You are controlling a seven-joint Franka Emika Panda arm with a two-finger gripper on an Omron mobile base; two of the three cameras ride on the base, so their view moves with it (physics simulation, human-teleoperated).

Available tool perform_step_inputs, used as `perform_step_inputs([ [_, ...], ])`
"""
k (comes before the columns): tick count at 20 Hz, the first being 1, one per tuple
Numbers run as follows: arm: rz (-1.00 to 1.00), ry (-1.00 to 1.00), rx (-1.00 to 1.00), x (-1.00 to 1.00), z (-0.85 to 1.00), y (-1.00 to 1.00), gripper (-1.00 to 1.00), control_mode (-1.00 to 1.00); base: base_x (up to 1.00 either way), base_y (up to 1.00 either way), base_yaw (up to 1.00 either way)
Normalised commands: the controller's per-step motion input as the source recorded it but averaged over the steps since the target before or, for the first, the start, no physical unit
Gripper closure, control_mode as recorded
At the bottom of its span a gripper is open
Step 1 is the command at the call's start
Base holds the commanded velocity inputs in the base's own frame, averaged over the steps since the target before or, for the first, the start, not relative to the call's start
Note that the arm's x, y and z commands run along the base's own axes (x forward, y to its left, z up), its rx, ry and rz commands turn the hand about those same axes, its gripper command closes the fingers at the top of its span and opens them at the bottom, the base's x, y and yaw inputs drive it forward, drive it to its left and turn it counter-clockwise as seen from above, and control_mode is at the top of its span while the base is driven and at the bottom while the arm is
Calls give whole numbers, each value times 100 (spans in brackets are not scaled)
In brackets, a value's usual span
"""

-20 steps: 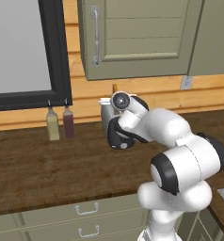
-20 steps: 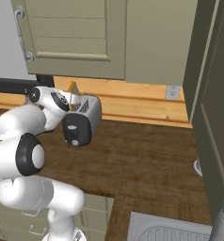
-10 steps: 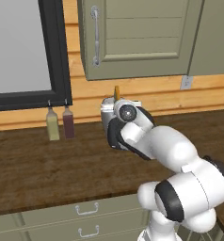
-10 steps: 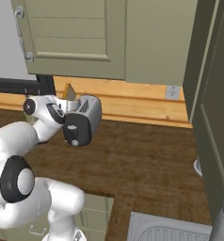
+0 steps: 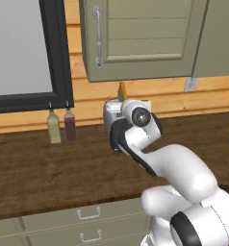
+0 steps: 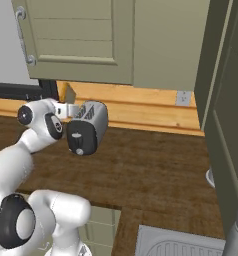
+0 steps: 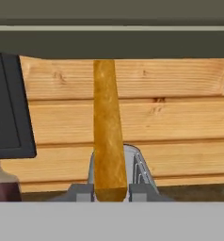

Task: Start the toaster. Once the lever pops up, take the bread to the plate on the dining counter.

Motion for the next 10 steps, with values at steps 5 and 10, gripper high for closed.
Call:
perform_step_inputs([
  [5, 0, 6, 0, -88, 31, 17, 100, -100, 0, 0, 0],
  [10, 0, 11, 1, -100, 40, 18, 100, -100, 0, 0, 0],
])
